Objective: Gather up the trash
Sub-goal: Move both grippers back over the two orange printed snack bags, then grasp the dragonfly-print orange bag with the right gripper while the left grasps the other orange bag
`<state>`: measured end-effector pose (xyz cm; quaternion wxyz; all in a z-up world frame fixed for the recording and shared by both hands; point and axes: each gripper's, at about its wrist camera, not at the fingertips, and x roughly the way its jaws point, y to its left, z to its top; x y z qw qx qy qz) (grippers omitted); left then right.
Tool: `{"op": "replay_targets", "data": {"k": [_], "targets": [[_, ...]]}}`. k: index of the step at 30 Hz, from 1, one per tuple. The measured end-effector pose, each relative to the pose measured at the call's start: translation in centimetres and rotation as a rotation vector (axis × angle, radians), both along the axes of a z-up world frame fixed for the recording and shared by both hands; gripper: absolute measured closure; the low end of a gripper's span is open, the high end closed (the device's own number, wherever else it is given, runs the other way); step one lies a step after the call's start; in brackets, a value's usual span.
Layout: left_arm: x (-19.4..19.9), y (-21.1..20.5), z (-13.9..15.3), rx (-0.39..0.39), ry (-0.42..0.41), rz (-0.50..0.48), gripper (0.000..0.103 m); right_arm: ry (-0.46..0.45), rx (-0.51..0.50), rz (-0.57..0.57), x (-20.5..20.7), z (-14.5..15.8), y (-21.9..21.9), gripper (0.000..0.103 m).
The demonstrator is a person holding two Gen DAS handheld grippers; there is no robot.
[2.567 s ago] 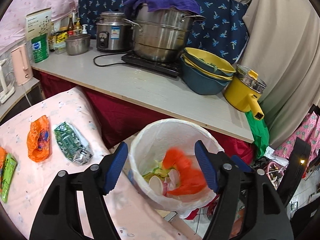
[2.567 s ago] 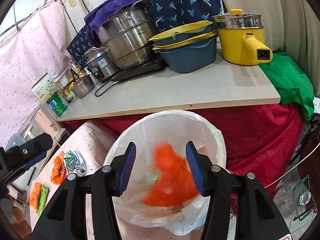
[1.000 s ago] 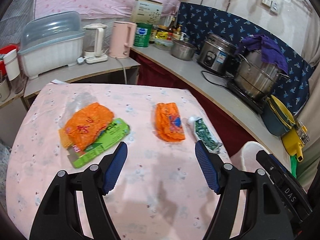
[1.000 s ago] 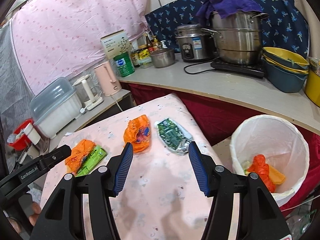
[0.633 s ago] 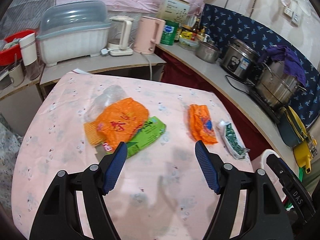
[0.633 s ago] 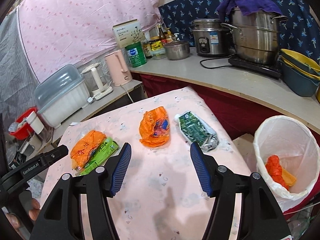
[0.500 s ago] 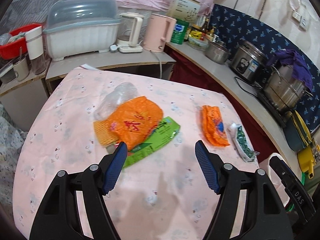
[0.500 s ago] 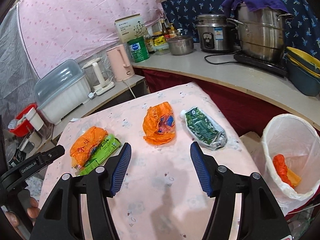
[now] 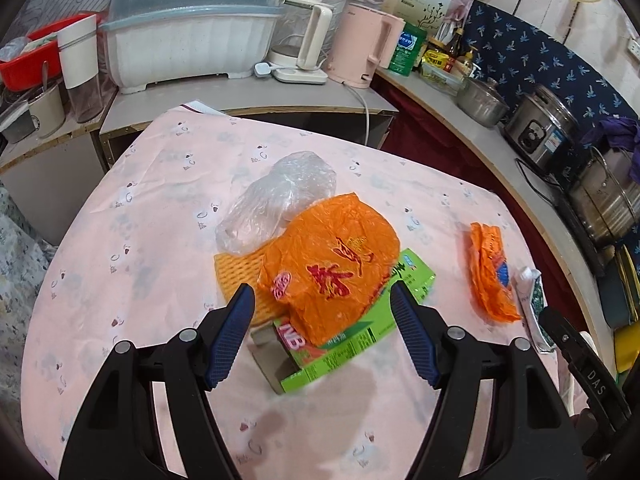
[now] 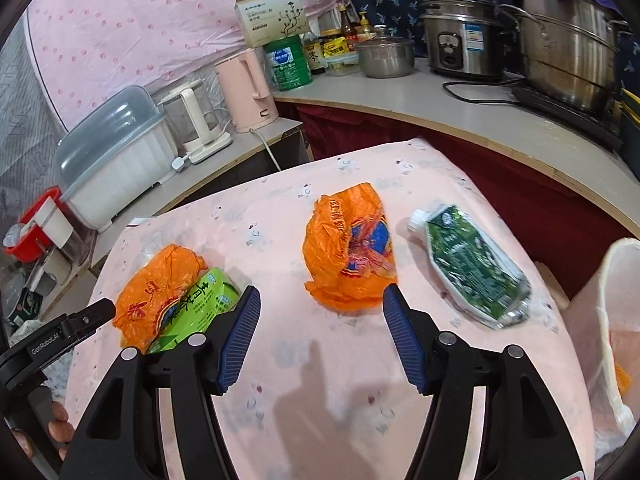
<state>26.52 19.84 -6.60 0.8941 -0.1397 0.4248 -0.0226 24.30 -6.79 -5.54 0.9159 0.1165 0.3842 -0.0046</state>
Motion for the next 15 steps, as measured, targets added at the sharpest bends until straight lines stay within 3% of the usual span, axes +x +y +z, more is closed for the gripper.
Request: {"op": "replay_targets", "data": {"k": [8, 10, 12, 15], "targets": [[2.4, -0.7, -1.3, 0.020, 0.012, -0.010, 0.037, 0.053, -0.014, 0.007, 4.9, -3.0, 0.5, 0.041], [2.8, -1.0, -1.6, 0.032, 0.015, -0.017, 0.042, 0.066, -0.025, 0.006, 5.6, -3.6, 0.5, 0.041], [3.1, -1.3, -2.1, 0.038, 0.032, -0.024, 0.059, 0.089, -0.033, 0.007, 6.2, -4.5, 0.5, 0.042], [3.3, -1.2, -2.5, 0.030, 0.049, -0.020, 0.080, 0.124, -0.031, 0.013, 6.5, -5.8, 0.5, 0.063]]}}
